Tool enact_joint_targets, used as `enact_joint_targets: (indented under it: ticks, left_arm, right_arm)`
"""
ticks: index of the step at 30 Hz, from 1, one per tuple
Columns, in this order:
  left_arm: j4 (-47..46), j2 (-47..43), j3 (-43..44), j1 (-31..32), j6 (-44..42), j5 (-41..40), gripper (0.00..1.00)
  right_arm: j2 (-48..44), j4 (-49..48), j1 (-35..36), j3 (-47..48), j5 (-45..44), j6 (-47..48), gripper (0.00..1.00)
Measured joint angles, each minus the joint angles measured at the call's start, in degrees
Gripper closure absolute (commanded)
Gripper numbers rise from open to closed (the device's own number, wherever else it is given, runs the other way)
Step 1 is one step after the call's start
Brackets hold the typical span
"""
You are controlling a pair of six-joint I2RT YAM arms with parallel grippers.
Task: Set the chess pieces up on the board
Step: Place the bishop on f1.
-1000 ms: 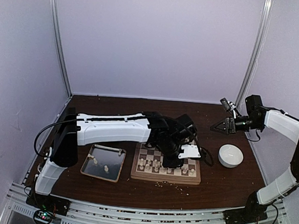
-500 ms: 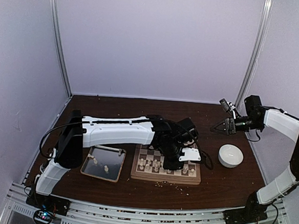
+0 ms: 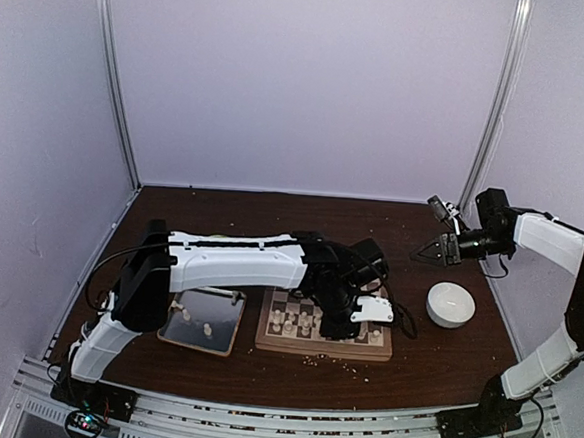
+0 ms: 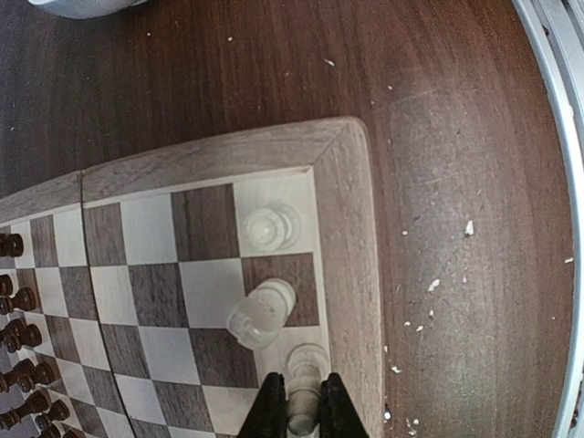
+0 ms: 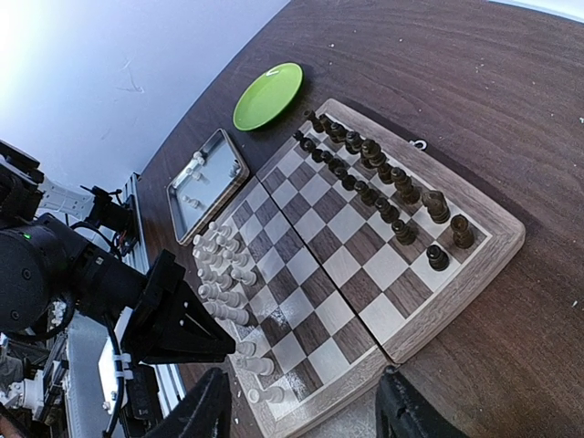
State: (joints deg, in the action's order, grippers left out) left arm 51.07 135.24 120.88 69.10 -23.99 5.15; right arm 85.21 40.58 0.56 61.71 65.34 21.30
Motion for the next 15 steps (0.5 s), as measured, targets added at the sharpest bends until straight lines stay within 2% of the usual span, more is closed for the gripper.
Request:
enact_joint_targets:
  ticks: [15]
  left_arm:
    - [-0.1, 0.7, 0.9, 0.0, 0.1, -0.9, 0.94]
  right_arm:
    - [0.6, 1.5, 0.0, 0.9, 0.5, 1.4, 0.46]
